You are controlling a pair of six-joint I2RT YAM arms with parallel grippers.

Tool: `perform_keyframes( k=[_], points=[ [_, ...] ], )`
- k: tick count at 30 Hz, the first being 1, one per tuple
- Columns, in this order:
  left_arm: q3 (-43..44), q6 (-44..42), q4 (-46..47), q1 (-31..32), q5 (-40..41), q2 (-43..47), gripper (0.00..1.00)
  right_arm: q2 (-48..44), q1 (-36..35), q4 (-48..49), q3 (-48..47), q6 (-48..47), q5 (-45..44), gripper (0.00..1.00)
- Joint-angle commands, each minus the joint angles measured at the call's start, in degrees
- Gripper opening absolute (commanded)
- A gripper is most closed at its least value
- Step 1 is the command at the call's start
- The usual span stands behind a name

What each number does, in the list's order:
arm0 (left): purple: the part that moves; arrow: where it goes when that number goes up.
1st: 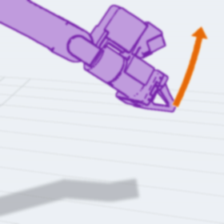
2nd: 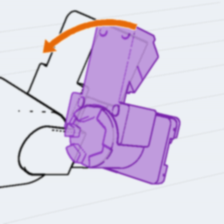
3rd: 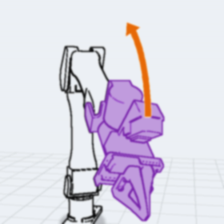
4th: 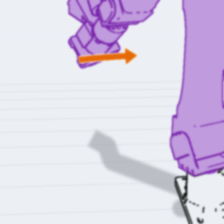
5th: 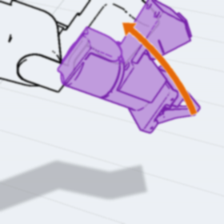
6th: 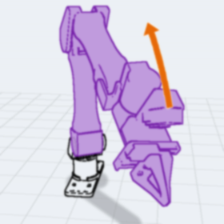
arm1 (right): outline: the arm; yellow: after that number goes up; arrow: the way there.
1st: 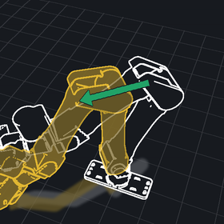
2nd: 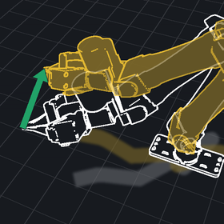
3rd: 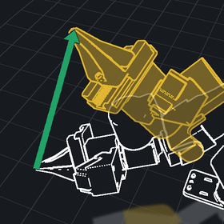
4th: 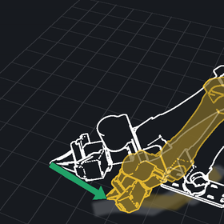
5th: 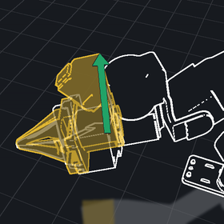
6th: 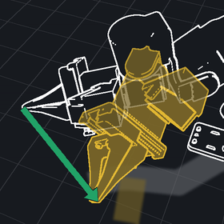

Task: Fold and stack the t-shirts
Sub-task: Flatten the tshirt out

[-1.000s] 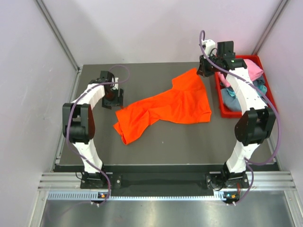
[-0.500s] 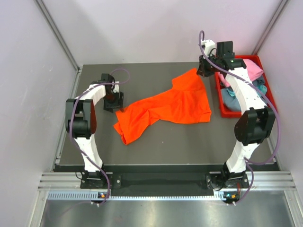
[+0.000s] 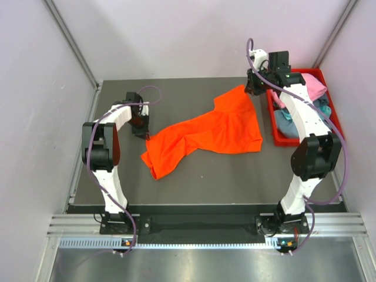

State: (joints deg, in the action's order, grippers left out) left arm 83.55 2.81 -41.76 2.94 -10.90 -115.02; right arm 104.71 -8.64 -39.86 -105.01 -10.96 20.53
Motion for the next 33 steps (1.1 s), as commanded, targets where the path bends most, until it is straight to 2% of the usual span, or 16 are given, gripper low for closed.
perform_keyframes(
  k=[1, 3, 7, 14, 20, 25, 29, 33],
  points=[
    [1.18, -0.61, -0.17, 0.05, 0.78, 1.9, 0.04, -0.29, -0.94, 2.15, -2.21, -0.82, -1.02, 0.0],
    [1.62, -1.22, -0.34, 0.05, 1.31, 2.69, 0.0, -0.38, -0.94, 2.33, -2.3, -0.9, -1.46, 0.0],
    [5.04, -2.28, -1.39, 0.05, 2.19, 6.72, 0.0, -0.82, -0.85, 3.03, -3.88, -1.69, -2.78, 0.0],
    [18.9, -9.65, -1.83, 0.05, 5.53, 15.96, 0.0, -3.62, -0.94, 6.45, -8.01, -3.54, -5.5, 0.0],
    [23.76, -12.39, -1.58, 0.05, 3.78, 24.48, 0.0, -9.59, -1.2, 9.0, -9.86, -4.24, -5.06, 0.0],
    [20.62, -14.14, 0.35, 0.05, 0.45, 34.48, 0.0, -19.52, -2.16, 12.6, -4.88, -3.45, -6.29, 0.0],
    [9.74, -17.74, 5.1, 0.05, 0.26, 44.43, 0.0, -31.98, -4.27, 14.63, 1.29, -5.21, -9.27, 0.0],
    [4.96, -20.03, 4.06, 0.05, -1.49, 53.04, 0.0, -42.11, -5.77, 14.46, 7.09, -3.99, -12.0, 0.0]
  ],
)
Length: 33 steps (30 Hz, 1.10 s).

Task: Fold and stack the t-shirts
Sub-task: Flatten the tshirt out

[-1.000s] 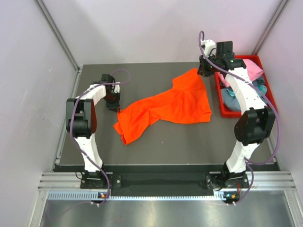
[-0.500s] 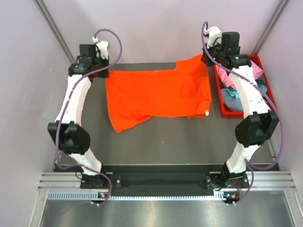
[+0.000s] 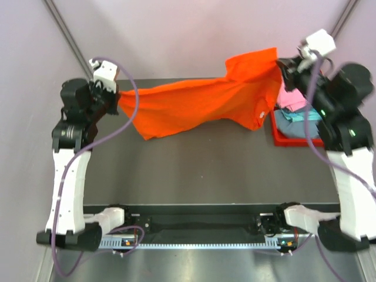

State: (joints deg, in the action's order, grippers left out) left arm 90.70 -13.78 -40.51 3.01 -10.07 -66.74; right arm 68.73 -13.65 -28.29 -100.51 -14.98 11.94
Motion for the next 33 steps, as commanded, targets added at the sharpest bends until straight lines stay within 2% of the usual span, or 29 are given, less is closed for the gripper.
perform_keyframes(
  k=[1, 5, 9, 14, 18, 21, 25, 27, 33],
  points=[
    [-2.71, -3.71, 2.63, -0.02, -2.59, 8.0, 0.0, -7.89, -0.85, 2.37, 4.17, 0.22, -3.77, 0.0],
    [-2.81, -3.45, 2.19, -0.02, -2.59, 14.96, 0.0, -15.62, -0.07, -3.16, 2.87, 1.44, -3.34, 0.0],
    [0.35, -2.83, 2.02, -0.02, -1.36, 19.01, 0.0, -19.07, 6.42, -7.03, -1.7, 5.12, 0.61, 0.0],
    [7.11, -3.53, 1.23, -0.02, -1.01, 17.44, 0.0, -19.08, 10.66, -7.13, -8.12, 7.77, 2.64, 0.0],
    [7.74, -3.89, 3.5, -0.02, -0.74, 15.16, 0.0, -17.23, 13.03, -2.31, -9.18, 11.81, 4.13, 0.0],
    [5.73, -5.11, 5.0, -0.02, -0.75, 13.31, 0.0, -14.16, 13.21, 1.04, -8.57, 13.75, 5.45, 0.0],
    [-3.82, -5.9, 8.25, -0.02, -0.04, 11.9, 0.0, -10.73, 13.21, 7.89, 0.98, 14.54, 6.86, 0.0],
    [-7.62, -5.73, 10.45, -0.02, -0.39, 10.59, 0.0, -8.97, 12.78, 12.01, 5.22, 13.76, 7.3, 0.0],
    [-18.53, -4.85, 15.36, -0.02, -3.03, 3.04, 0.0, 2.71, 9.79, 15.54, 14.89, 7.61, 8.62, 0.0]
  ],
)
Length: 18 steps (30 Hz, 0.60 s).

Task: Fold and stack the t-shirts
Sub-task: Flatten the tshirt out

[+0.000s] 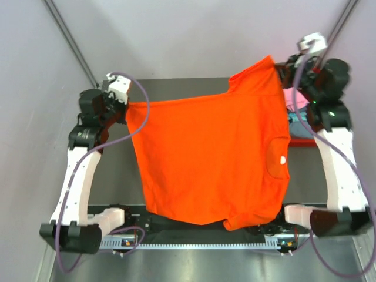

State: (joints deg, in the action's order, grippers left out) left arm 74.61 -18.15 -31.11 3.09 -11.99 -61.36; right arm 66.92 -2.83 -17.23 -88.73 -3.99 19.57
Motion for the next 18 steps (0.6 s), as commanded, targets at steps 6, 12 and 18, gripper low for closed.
perform_keyframes(
  k=[6, 12, 18],
  points=[
    [-5.79, -1.1, 10.89, 0.16, -0.93, -16.64, 0.0, 19.46, -1.91, 9.41, 9.01, -6.47, 1.26, 0.0],
    [4.03, -2.15, 10.9, 0.33, -0.32, -36.15, 0.0, 41.25, -2.44, 6.95, -2.83, -7.26, 0.3, 0.0],
    [19.59, -1.62, 7.38, 0.25, 3.19, -51.55, 0.0, 61.82, -2.7, 0.45, -31.53, -6.73, -4.19, 0.0]
  ],
)
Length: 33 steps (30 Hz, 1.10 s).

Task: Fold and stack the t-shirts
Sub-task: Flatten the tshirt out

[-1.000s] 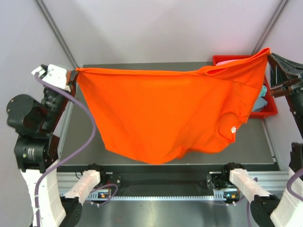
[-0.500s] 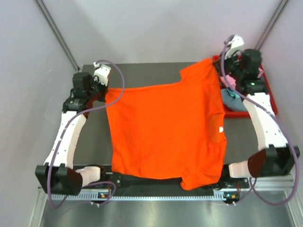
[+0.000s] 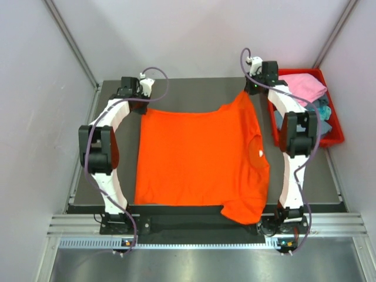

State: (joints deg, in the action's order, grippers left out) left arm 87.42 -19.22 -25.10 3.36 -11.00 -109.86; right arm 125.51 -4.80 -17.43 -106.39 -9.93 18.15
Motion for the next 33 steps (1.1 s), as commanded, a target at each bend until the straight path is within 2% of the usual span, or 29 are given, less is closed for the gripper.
perform_keyframes(
  k=[1, 5, 11, 17, 27, 33],
  points=[
    [9.15, -0.47, 1.81, -0.02, 2.91, -4.29, 0.0, 7.51, -0.74, -0.23, -17.07, -0.79, -3.21, 0.0],
    [14.09, -0.12, 4.09, -0.28, 4.85, -9.83, 0.0, 13.7, -1.0, 2.03, -25.53, 0.61, -7.94, 0.0],
    [21.21, 1.91, 7.78, -1.33, 8.28, -16.96, 0.0, 16.16, -2.5, 8.46, -27.73, 0.18, -11.82, 0.0],
    [24.9, 2.7, 12.27, -2.04, 9.95, -21.0, 0.0, 17.04, -4.08, 9.34, -28.0, -1.49, -12.35, 0.0],
    [33.43, 0.33, 15.26, -1.51, 8.54, -24.7, 0.0, 17.4, -2.24, 9.96, -26.76, -2.02, -16.48, 0.0],
    [30.28, -0.03, 14.29, -1.33, 7.58, -20.66, 0.0, 13.36, -1.97, 9.61, -24.58, -1.23, -15.43, 0.0]
  ],
)
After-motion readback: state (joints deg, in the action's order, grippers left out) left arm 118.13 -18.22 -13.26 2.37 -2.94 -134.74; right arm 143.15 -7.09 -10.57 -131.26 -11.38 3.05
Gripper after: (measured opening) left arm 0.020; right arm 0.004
